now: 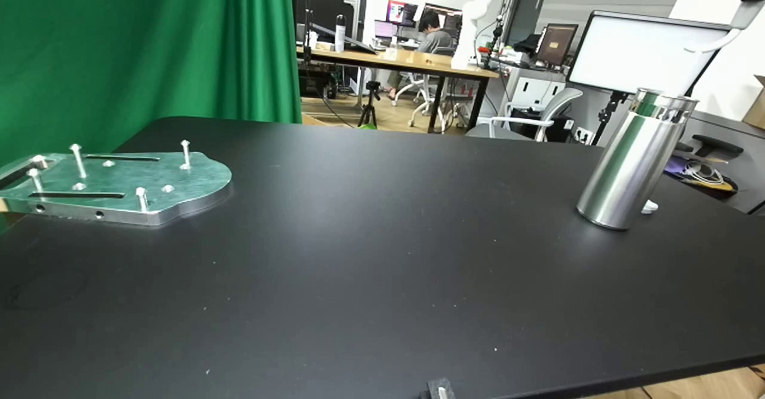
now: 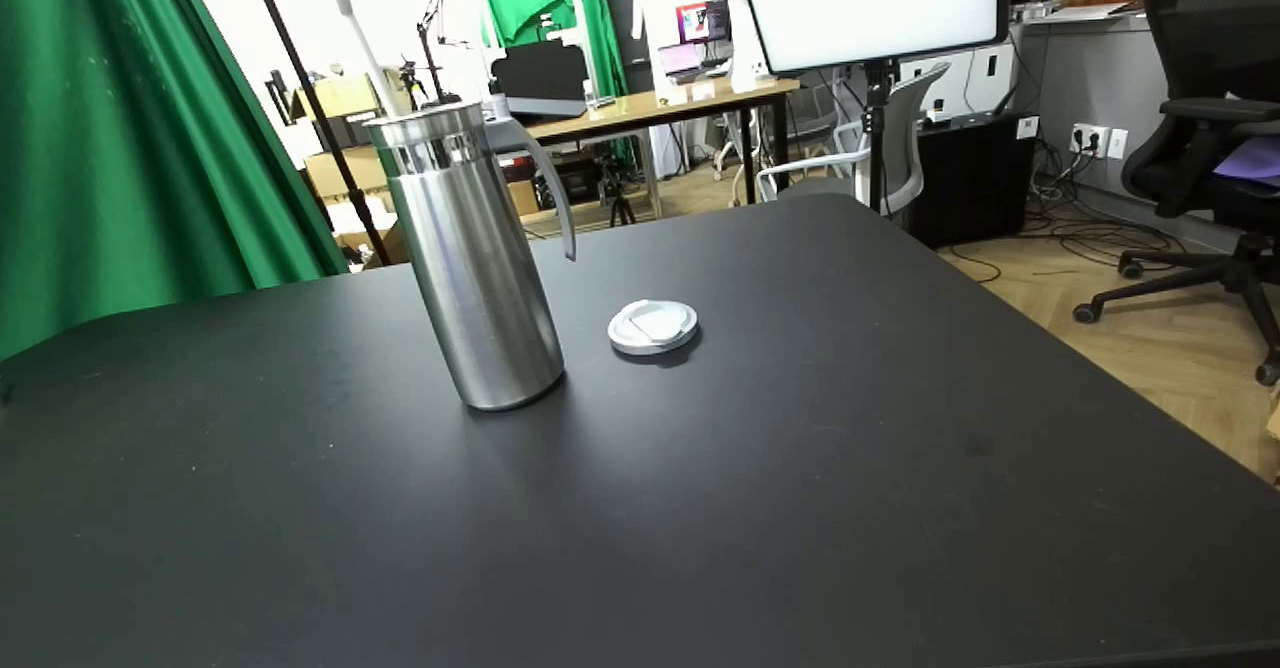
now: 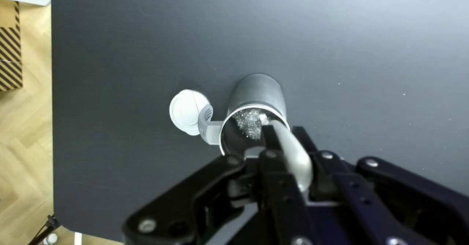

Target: Scrub the inside of the flask with the brush

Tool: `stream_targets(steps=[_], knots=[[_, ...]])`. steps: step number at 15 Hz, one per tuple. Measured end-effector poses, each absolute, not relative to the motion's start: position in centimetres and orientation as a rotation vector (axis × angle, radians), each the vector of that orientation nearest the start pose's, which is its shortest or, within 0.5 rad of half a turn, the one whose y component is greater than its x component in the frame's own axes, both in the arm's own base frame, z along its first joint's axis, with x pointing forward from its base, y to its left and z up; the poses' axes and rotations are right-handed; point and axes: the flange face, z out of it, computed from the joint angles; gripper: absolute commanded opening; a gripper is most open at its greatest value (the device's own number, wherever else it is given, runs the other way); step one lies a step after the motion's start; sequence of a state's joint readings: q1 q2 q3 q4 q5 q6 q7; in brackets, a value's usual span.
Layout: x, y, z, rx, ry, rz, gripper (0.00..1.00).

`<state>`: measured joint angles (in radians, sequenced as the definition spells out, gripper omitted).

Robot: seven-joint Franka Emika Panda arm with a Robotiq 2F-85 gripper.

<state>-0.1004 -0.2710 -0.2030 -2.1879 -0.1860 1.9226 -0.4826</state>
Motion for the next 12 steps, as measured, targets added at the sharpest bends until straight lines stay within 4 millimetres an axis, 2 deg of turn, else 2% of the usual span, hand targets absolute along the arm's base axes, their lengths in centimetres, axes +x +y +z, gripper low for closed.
stream_targets(steps=[7,12], knots=[[47.1,-19.2,44.4,-3.188,-0.360,0.191,0.04],[49.1,-20.1,42.4,-3.178,-0.343,0.246,0.04]])
